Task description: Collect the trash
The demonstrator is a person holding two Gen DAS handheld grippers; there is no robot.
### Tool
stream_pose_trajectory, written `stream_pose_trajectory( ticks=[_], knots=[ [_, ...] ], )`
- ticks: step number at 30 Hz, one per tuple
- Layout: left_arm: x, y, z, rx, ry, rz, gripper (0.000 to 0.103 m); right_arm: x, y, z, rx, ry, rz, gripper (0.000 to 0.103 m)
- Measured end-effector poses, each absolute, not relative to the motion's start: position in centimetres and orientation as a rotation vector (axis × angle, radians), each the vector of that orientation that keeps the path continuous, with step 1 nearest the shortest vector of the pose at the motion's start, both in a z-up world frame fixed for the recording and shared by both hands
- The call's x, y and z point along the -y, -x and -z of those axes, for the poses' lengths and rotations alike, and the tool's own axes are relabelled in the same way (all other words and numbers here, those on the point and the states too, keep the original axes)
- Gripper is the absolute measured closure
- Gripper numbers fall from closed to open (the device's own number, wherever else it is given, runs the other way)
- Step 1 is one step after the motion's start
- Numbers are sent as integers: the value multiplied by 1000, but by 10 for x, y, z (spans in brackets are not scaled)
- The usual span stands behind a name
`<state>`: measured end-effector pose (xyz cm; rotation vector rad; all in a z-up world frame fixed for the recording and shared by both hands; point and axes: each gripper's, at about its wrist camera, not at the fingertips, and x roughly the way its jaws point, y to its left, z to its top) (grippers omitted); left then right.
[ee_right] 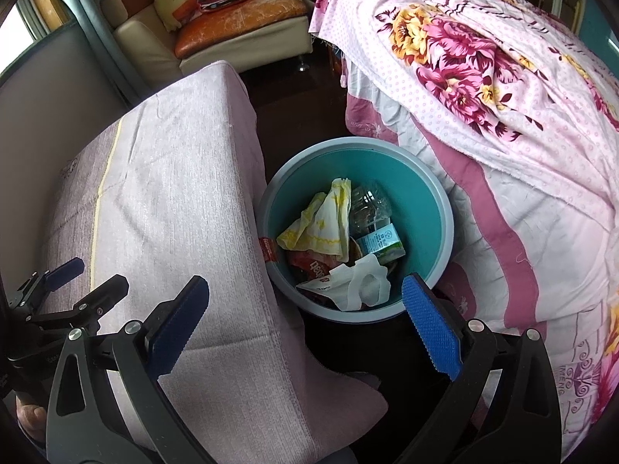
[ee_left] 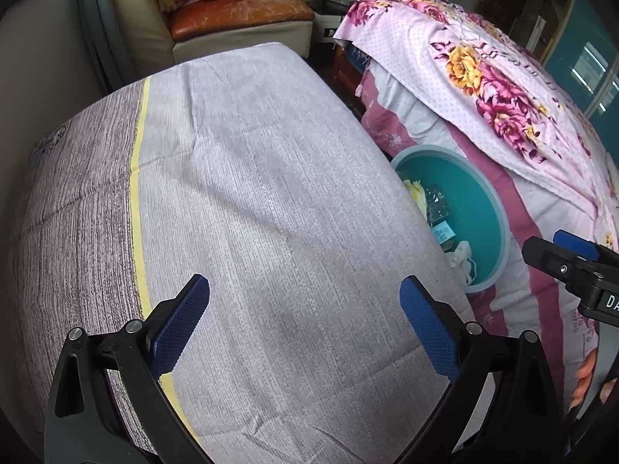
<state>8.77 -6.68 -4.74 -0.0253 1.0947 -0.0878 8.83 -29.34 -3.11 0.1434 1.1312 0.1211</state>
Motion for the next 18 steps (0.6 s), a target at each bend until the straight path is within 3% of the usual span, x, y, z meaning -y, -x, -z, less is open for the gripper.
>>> stream_pose_trajectory(
  ticks=[18],
  knots=[
    [66, -82, 47, -1091, 15, 88, 4, 292, -83, 28, -1122, -132, -116, 7]
  ],
)
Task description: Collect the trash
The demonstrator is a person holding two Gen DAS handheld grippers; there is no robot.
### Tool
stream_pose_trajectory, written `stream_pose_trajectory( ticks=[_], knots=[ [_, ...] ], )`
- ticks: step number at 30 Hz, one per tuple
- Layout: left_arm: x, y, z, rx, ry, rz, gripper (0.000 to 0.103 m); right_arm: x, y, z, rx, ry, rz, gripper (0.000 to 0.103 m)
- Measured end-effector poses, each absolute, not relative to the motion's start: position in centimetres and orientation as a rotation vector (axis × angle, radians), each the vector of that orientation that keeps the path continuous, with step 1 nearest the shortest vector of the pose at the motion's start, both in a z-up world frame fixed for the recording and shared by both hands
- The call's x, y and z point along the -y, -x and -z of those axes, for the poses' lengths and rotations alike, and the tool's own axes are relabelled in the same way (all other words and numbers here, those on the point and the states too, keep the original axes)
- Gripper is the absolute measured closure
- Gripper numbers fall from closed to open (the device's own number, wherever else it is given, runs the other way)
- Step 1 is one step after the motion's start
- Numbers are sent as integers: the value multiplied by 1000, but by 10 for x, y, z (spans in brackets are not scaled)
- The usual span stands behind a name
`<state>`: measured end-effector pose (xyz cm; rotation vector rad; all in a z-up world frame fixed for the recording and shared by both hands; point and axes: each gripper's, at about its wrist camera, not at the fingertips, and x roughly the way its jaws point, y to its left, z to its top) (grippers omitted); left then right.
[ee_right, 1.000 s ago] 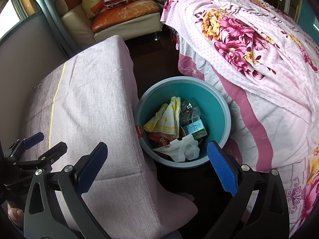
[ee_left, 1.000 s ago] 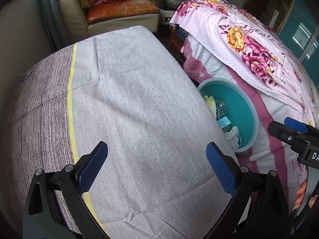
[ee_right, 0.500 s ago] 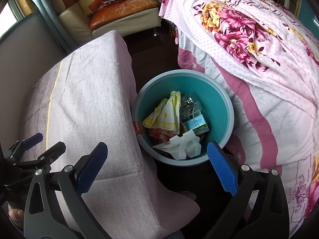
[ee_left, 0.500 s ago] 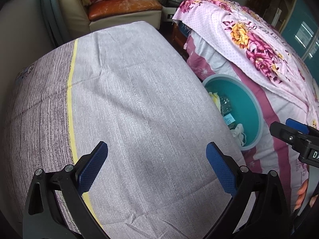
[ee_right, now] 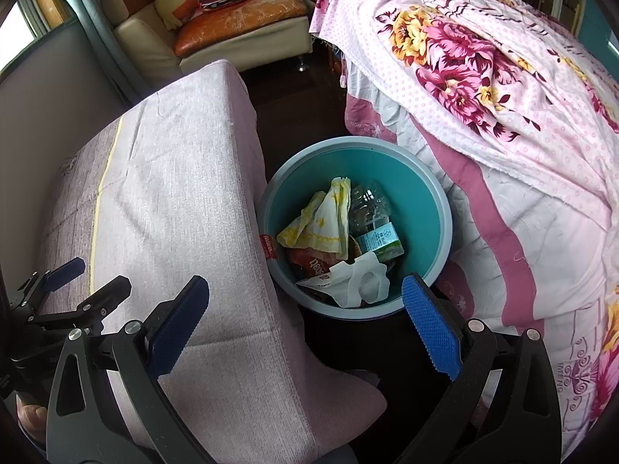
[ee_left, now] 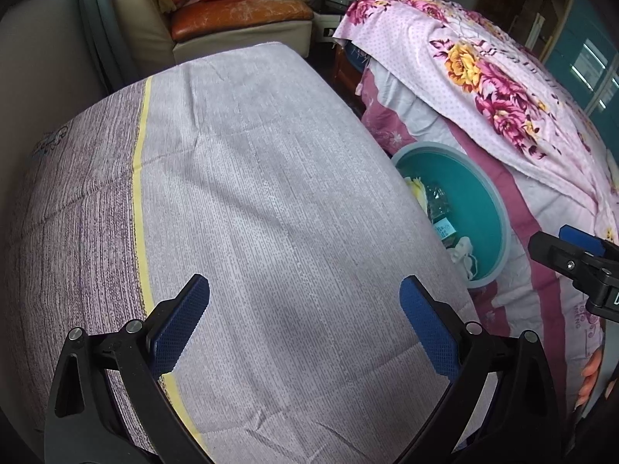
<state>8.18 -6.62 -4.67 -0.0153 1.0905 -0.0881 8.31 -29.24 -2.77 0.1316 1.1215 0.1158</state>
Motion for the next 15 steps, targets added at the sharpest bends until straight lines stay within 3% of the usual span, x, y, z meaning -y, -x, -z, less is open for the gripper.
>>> stream_pose_trajectory(
  ticks=[15],
  knots=[
    [64, -70, 33, -1062, 2, 72, 4, 293, -72, 11, -1089, -122, -108, 7]
  ],
)
